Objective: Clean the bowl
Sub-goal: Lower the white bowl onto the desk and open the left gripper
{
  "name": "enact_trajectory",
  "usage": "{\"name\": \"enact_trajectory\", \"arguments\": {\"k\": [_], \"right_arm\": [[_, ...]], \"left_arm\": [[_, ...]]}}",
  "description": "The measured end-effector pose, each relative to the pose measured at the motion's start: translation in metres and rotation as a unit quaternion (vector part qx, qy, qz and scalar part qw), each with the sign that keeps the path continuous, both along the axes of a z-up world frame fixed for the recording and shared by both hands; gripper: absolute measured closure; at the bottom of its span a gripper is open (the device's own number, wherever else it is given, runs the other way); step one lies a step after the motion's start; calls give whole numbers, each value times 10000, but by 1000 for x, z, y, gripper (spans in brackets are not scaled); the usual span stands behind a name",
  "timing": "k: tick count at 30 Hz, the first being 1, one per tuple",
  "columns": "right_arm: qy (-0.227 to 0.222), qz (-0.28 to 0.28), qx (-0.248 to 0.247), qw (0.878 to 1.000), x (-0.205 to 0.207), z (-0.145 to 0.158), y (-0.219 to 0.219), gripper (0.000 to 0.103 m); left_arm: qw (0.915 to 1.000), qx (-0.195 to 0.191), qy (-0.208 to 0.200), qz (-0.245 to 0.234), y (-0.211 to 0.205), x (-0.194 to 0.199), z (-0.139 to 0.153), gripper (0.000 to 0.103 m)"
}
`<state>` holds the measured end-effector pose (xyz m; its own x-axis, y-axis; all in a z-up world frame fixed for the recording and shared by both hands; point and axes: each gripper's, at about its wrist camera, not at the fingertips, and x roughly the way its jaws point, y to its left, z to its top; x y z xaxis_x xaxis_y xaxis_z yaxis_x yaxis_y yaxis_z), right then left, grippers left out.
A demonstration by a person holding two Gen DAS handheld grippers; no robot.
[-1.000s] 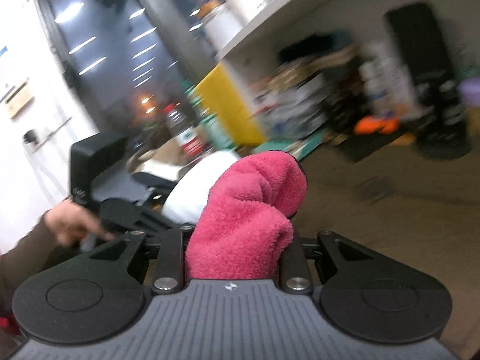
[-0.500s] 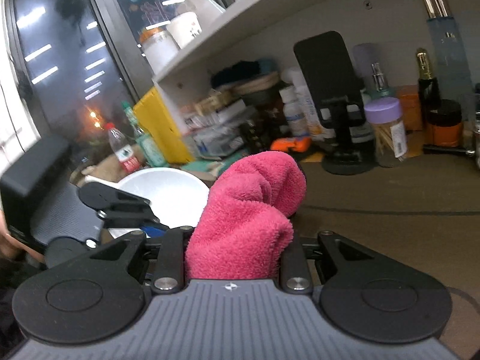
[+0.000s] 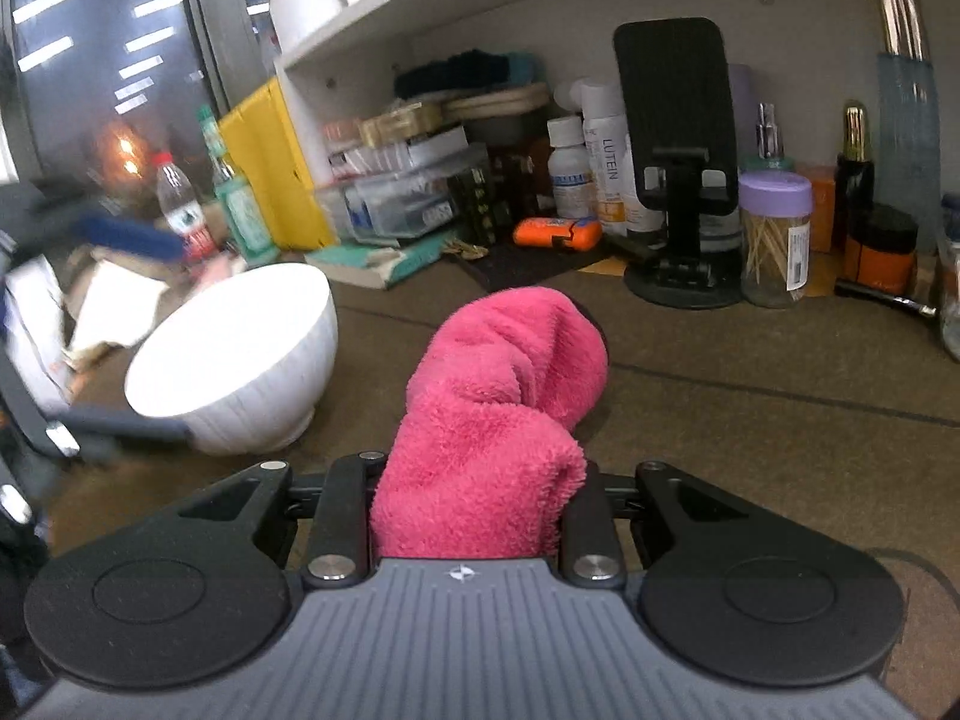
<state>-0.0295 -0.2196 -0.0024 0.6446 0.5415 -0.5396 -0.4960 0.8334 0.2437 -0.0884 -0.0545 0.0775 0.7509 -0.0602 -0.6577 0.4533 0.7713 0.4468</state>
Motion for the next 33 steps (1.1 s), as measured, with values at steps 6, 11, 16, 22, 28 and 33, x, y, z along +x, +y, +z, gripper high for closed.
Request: {"name": "enact_trajectory", "arguments": {"k": [6,11,16,22,28,33], "right_arm": [[-86,-299,-288,9991,-7,-5,19,63],[-4,-356,-184,9992,-8,-5,27,60],[-232,-453,-717,9961,-12,-3,55,52],[-616,-1021,-1576,9803,-18,-1,58,16],[-136,-987,-1557,9828,-16,-8,43,1],[13,-769,-1227,9895,-10,-13,40,0]], "left_arm": [[9976,-364,-203,559,54,-29,9,0],[9921,-543,-88,1126,94,-31,-11,0],[9851,-661,140,1581,87,5,-58,0],[9805,-1049,23,1660,67,29,-60,0],[9743,-1207,-66,1902,33,49,-63,0],[9614,-1388,-282,2361,18,51,-74,0]]}}
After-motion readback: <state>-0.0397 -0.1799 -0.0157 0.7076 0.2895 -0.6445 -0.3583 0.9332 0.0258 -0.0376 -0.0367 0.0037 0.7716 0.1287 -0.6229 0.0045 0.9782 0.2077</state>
